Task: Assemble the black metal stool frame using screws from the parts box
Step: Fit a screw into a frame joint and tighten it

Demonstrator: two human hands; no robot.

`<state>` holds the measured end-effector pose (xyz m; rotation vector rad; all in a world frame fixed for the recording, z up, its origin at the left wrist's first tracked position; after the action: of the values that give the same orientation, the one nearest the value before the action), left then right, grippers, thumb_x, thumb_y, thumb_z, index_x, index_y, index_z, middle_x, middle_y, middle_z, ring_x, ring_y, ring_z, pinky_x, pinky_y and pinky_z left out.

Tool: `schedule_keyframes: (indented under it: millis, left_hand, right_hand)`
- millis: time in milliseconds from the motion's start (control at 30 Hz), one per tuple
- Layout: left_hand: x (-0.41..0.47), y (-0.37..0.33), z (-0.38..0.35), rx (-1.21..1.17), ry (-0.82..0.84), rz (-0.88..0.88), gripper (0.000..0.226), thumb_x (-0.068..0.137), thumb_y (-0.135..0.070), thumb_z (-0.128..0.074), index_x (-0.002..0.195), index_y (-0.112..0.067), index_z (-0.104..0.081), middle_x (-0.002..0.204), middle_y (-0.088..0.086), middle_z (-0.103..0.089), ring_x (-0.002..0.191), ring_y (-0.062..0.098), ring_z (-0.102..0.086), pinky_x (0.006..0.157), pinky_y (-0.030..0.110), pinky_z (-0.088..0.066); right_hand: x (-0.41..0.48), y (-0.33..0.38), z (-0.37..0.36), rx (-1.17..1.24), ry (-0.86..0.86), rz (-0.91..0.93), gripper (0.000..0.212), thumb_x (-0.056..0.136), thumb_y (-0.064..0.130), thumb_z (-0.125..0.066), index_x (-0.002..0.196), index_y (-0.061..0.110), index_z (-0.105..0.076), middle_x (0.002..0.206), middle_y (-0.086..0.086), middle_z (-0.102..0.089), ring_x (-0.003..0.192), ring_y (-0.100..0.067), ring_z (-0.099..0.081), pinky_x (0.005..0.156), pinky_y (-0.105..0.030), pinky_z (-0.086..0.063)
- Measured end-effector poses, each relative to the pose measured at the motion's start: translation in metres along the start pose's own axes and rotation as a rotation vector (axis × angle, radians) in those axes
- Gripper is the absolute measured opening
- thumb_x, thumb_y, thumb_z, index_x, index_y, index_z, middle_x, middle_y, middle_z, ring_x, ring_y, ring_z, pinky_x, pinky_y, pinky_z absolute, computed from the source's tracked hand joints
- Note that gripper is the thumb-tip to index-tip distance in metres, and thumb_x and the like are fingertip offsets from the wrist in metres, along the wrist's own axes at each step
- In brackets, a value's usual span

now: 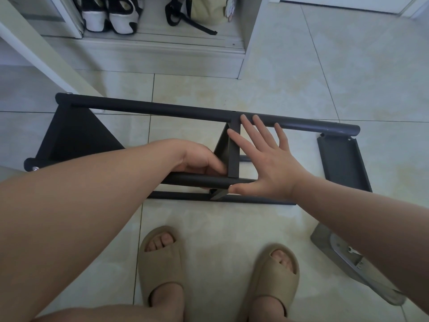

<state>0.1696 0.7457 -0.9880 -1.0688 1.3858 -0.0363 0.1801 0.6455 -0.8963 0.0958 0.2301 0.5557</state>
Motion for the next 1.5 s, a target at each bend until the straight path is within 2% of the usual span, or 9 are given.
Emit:
schedule_keyframes:
  millis: [100, 233, 367, 433, 633, 800, 1033, 1233, 1500]
  left_hand:
    - [0.000, 0.000, -0.002, -0.037, 0.022, -0.012, 0.024, 0.095, -0.014, -0.056, 0.091, -0.016, -0.080, 0.099, 0.006, -0.074, 0.097, 0.021, -0.066, 0.100, 0.038, -0.046]
    - [0.002, 0.000, 0.002, -0.020, -0.030, 0.011, 0.016, 0.094, -0.019, -0.062, 0.091, -0.015, -0.077, 0.087, 0.003, -0.073, 0.077, 0.017, -0.066, 0.078, 0.032, -0.052]
    - [0.002, -0.004, 0.007, 0.082, -0.078, -0.027, 0.025, 0.093, -0.018, -0.062, 0.076, -0.021, -0.080, 0.087, 0.003, -0.075, 0.082, 0.019, -0.069, 0.085, 0.032, -0.053]
    - [-0.001, -0.004, 0.003, 0.065, -0.039, -0.028, 0.032, 0.094, -0.016, -0.059, 0.072, -0.023, -0.080, 0.081, 0.000, -0.075, 0.078, 0.016, -0.068, 0.077, 0.027, -0.053]
    - [-0.001, -0.002, -0.004, -0.082, 0.018, 0.000, 0.020, 0.096, -0.016, -0.055, 0.093, -0.012, -0.075, 0.083, 0.003, -0.073, 0.075, 0.016, -0.066, 0.078, 0.030, -0.051]
    - [0.002, -0.004, 0.002, 0.027, -0.065, -0.001, 0.017, 0.095, -0.017, -0.061, 0.084, -0.012, -0.072, 0.072, 0.003, -0.071, 0.065, 0.016, -0.066, 0.071, 0.029, -0.053]
    - [-0.002, -0.003, -0.003, -0.099, 0.016, -0.015, 0.025, 0.095, -0.013, -0.056, 0.087, -0.013, -0.079, 0.093, 0.008, -0.074, 0.087, 0.021, -0.066, 0.095, 0.038, -0.048]
    - [0.002, -0.001, 0.000, -0.025, -0.065, 0.032, 0.019, 0.094, -0.015, -0.058, 0.080, -0.011, -0.069, 0.065, 0.002, -0.066, 0.057, 0.013, -0.063, 0.068, 0.029, -0.050]
    - [-0.001, -0.002, -0.006, -0.122, 0.018, 0.030, 0.015, 0.091, -0.017, -0.059, 0.097, -0.011, -0.071, 0.091, 0.006, -0.069, 0.089, 0.020, -0.061, 0.090, 0.036, -0.049]
  right_hand:
    - [0.000, -0.001, 0.000, 0.001, -0.002, 0.000, 0.112, 0.069, 0.094, -0.033, 0.160, 0.039, 0.005, 0.168, 0.004, 0.020, 0.153, -0.019, 0.024, 0.122, -0.055, 0.013]
    - [0.000, -0.001, 0.000, 0.003, -0.005, 0.000, 0.112, 0.069, 0.093, -0.034, 0.160, 0.039, 0.004, 0.168, 0.004, 0.019, 0.153, -0.019, 0.023, 0.122, -0.056, 0.013]
    - [0.000, 0.000, 0.000, 0.006, -0.007, 0.002, 0.113, 0.069, 0.093, -0.033, 0.160, 0.038, 0.003, 0.168, 0.003, 0.019, 0.154, -0.020, 0.022, 0.122, -0.056, 0.013]
    - [0.000, -0.001, 0.000, 0.008, -0.006, 0.000, 0.113, 0.069, 0.093, -0.034, 0.160, 0.038, 0.003, 0.168, 0.003, 0.019, 0.154, -0.019, 0.023, 0.122, -0.055, 0.014]
    - [0.001, -0.001, -0.001, 0.005, -0.010, 0.001, 0.113, 0.069, 0.093, -0.035, 0.160, 0.038, 0.003, 0.168, 0.004, 0.019, 0.154, -0.019, 0.023, 0.122, -0.055, 0.014]
    - [0.000, -0.001, 0.000, 0.008, -0.013, 0.002, 0.113, 0.069, 0.093, -0.035, 0.160, 0.038, 0.002, 0.168, 0.004, 0.019, 0.154, -0.019, 0.022, 0.122, -0.054, 0.014]
    - [0.001, -0.001, 0.000, 0.001, -0.007, -0.001, 0.113, 0.069, 0.093, -0.034, 0.161, 0.037, 0.002, 0.168, 0.003, 0.019, 0.154, -0.019, 0.022, 0.122, -0.056, 0.013]
    - [0.001, -0.001, 0.000, -0.002, -0.004, -0.002, 0.114, 0.068, 0.093, -0.034, 0.161, 0.037, 0.003, 0.168, 0.003, 0.019, 0.154, -0.019, 0.023, 0.122, -0.055, 0.013]
    - [0.001, -0.001, 0.000, 0.003, -0.001, -0.004, 0.113, 0.068, 0.093, -0.034, 0.160, 0.039, 0.005, 0.168, 0.004, 0.020, 0.153, -0.019, 0.023, 0.122, -0.056, 0.013]
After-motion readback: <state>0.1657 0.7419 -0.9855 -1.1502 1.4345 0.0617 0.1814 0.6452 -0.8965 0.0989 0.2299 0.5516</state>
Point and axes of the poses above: each hand's wrist, its own x-axis towards the middle knuckle, its own z-axis out of the back of the hand, y = z × x, the point moved 10 cm from there along x, towards the middle knuckle
